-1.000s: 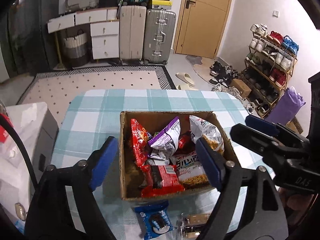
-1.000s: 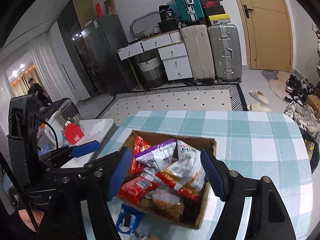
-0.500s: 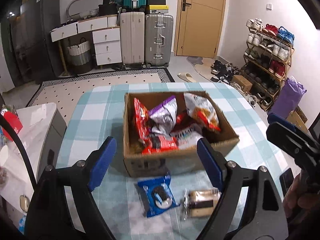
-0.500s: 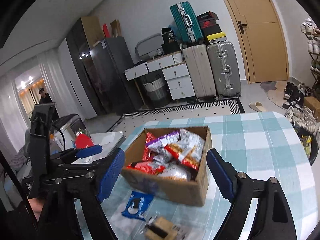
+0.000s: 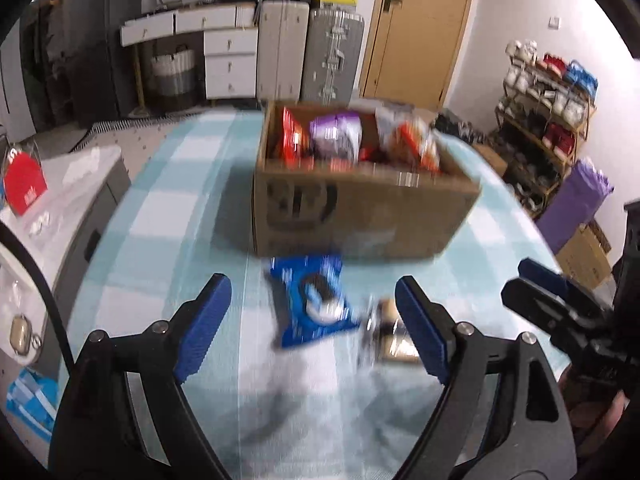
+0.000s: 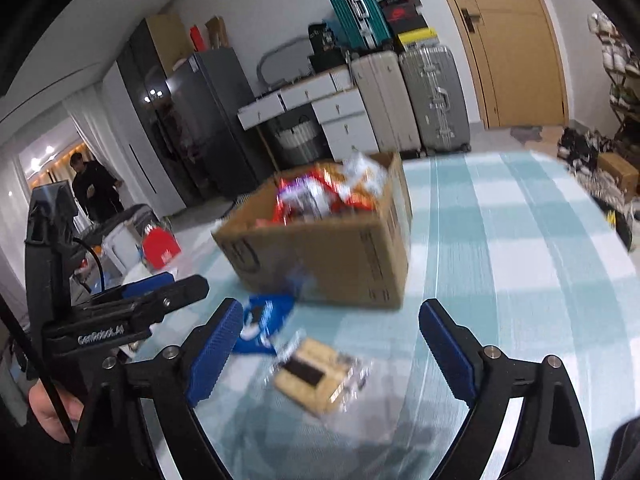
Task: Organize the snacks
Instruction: 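Withdraw both grippers from the box toward the blue Oreo pack and cracker pack, then grasp the clear-wrapped cracker pack with the right gripper and lift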
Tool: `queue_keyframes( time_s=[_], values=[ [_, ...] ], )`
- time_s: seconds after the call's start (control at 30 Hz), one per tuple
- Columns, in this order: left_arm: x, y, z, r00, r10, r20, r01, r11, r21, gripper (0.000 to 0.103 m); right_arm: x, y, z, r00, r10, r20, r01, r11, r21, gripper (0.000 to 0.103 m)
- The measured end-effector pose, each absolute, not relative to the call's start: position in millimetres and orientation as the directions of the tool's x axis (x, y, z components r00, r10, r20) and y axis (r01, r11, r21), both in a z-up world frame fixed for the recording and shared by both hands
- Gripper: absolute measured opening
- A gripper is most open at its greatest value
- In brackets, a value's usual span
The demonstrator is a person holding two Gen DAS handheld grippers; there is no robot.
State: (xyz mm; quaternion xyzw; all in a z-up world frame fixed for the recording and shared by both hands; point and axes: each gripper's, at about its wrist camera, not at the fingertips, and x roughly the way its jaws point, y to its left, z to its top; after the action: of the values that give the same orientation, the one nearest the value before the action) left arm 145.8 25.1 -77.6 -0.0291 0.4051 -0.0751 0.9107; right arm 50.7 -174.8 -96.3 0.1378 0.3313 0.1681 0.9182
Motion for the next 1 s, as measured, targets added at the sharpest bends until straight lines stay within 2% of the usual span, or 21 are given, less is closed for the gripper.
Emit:
queue_keyframes(
  time_s=[0.27,0.7,0.8,0.9,1.0],
  values=[
    [122,27,-123,0.634,-0.143,-0.76,0.102,0.99,-0.101,0.083,41,-165,-134,0.65,0.412,-0.638,-0.217,0.906,0.364,0.098],
    [110,48,-139,0.682,-0.186,-0.707,0.059,0.978,-0.2,0.083,71,-132,-163,0.553,0.384,-0.74,-0.226,0.923,0.31,0.101],
    [111,49,-141,0.671,-0.189,-0.717,0.057,0.977,-0.204,0.087,79,-127,-164,0.551,0.379,-0.743,-0.222,0.925,0.307,0.101],
    [111,52,-142,0.671,-0.183,-0.718,0.042,0.977,-0.209,0.103,89,-118,-164,0.549,0.359,-0.755,-0.214,0.933,0.288,0.101],
    [111,54,-143,0.674,-0.184,-0.716,0.034,0.975,-0.219,0.102,95,-110,-164,0.546,0.333,-0.769,-0.209,0.943,0.259,0.101]
  ],
)
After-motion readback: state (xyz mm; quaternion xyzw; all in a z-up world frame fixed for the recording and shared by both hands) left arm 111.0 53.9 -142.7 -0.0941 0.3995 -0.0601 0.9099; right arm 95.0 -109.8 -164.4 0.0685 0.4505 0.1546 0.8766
